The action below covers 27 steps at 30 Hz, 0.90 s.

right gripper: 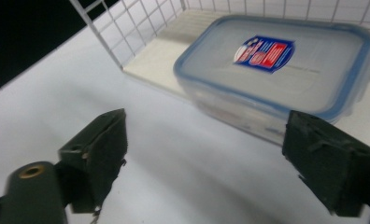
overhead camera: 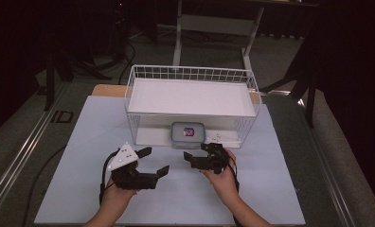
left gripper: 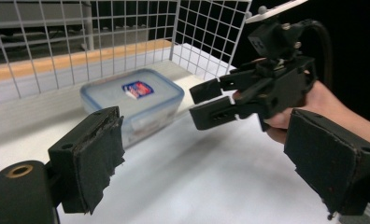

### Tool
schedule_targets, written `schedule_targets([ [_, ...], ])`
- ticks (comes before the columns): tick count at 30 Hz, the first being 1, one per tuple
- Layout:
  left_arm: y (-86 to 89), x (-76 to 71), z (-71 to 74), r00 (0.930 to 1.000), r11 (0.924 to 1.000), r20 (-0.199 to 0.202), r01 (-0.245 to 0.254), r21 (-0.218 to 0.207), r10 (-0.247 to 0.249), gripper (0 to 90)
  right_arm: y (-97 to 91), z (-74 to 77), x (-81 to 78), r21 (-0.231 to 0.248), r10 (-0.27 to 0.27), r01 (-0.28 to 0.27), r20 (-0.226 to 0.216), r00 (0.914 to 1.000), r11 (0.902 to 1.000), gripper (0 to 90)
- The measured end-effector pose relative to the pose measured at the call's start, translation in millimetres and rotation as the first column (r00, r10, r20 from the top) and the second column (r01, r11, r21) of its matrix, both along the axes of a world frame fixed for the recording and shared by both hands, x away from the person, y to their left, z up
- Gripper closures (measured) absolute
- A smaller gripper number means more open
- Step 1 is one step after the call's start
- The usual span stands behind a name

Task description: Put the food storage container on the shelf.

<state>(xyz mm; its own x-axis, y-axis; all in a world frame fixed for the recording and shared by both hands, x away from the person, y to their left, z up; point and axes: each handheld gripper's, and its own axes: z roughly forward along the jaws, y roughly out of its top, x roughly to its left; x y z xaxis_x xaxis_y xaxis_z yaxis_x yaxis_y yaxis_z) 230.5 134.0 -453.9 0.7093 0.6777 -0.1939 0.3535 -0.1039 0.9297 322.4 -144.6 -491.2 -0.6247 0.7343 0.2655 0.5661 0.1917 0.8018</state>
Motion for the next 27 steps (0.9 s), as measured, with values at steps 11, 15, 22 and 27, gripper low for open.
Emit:
schedule_targets([
  [11, 8.9, -6.4, -37.9, 0.9994, 0.9999, -0.032, -0.014, -0.006, 0.014, 8.9, 12.5, -12.9, 10.7, -0.123, -0.011, 0.013, 0.021, 0.9997, 0.9923, 89.9],
  [15, 9.4, -6.0, -39.8, 0.9999, 0.9999, 0.012, -0.012, -0.006, 0.012, 8.6, 16.5, -17.3, 19.4, -0.129, -0.028, 0.029, 0.013, 0.9995, 0.9912, 89.9],
  [22, 9.8, -6.1, -45.6, 0.9989, 0.9994, 0.033, -0.034, -0.004, 0.034, 8.6, 23.2, -22.6, 33.2, -0.136, -0.048, 0.049, 0.013, 0.9988, 0.9895, 89.9],
  [27, 9.9, -5.3, -45.5, 0.9992, 0.9995, 0.028, -0.029, -0.015, 0.029, 8.6, 29.5, -23.9, 46.4, -0.149, -0.069, 0.071, 0.020, 0.9974, 0.9863, 90.0],
])
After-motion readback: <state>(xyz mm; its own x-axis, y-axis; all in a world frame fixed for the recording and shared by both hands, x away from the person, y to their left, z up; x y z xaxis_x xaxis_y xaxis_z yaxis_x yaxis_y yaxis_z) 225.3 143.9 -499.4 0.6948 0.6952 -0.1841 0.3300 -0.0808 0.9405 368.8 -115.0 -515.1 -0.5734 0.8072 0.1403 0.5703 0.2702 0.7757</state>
